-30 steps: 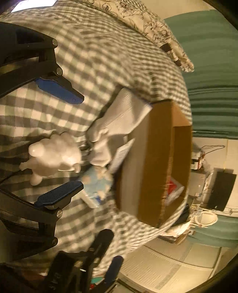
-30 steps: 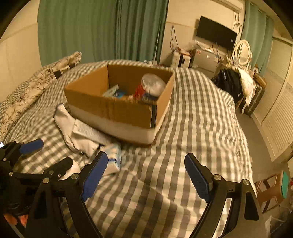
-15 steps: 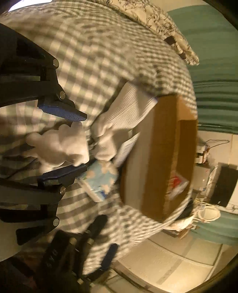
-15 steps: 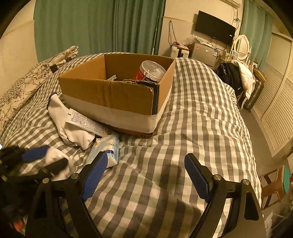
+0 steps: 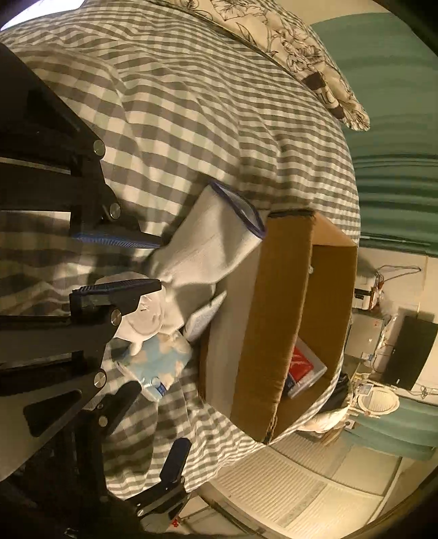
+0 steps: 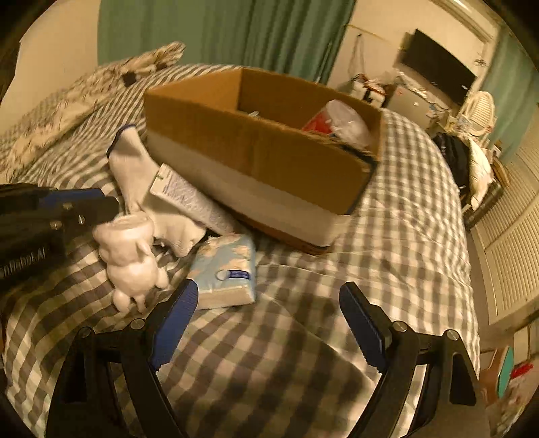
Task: Organize objects
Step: 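Grasp the tissue pack with the right tool, then grasp the white toy with the blue star with the left tool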
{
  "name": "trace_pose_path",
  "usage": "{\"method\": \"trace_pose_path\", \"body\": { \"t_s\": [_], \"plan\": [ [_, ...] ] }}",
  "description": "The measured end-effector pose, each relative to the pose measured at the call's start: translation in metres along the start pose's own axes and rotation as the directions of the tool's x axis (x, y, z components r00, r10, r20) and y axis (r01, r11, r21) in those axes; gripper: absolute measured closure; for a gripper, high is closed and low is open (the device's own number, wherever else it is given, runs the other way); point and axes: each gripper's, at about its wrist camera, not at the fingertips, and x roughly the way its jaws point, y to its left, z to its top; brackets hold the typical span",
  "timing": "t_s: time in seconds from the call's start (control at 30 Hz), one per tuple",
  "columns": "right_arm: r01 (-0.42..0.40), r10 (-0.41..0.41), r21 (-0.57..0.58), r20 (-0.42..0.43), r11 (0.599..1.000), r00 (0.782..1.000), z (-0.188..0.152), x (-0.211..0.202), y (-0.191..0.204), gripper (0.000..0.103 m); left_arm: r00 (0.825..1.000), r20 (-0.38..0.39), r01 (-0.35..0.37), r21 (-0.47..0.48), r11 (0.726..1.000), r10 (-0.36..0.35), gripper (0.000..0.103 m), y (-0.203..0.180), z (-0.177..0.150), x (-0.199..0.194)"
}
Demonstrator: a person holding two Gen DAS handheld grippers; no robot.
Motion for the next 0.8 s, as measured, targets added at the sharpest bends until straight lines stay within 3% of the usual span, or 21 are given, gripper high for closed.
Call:
{"method": "trace_pose_path", "body": {
  "t_s": [0.1, 0.23, 0.3, 0.4, 0.53, 0.6, 0.8],
  "plan": [
    [-0.009, 0.007, -0.039, -0.058, 0.999, 0.998, 0.007, 0.017, 0.007, 0.017, 1.0, -0.009, 0.012, -0.044, 0.999, -0.012, 0.082, 0.009, 0.0, 0.001],
    [-0.047, 0.04, -0.063, -0.107, 0.997, 0.993, 0.016, 0.033, 0.015, 0.018, 1.0, -0.011, 0.015, -0.074, 0.997, -0.016, 0.065, 0.014, -0.002, -0.001],
    [-0.079, 0.071, -0.053, -0.137, 0.995, 0.988, 0.019, 0.041, 0.016, 0.035, 1.0, 0.0, 0.015, -0.074, 0.997, -0.015, 0.05, 0.014, -0.003, -0.005],
    [-0.109, 0.099, -0.053, -0.155, 0.993, 0.983, 0.016, 0.045, 0.019, 0.054, 1.0, 0.013, 0.002, -0.059, 0.998, -0.001, 0.047, 0.012, -0.005, -0.01],
    [-0.074, 0.067, -0.055, -0.115, 0.996, 0.991, 0.01, 0.032, 0.02, 0.059, 1.0, 0.007, -0.006, -0.051, 0.999, 0.007, 0.046, 0.009, -0.009, -0.016],
    [-0.069, 0.067, -0.025, -0.074, 0.997, 0.995, 0.007, 0.02, 0.016, 0.067, 1.0, 0.008, -0.001, -0.042, 0.999, 0.002, 0.046, 0.006, -0.011, -0.019],
    [-0.094, 0.093, 0.079, 0.025, 0.992, 0.995, -0.001, -0.015, -0.006, 0.071, 0.999, 0.003, 0.049, -0.022, 0.999, -0.049, 0.046, -0.007, -0.013, -0.023]
  ]
}}
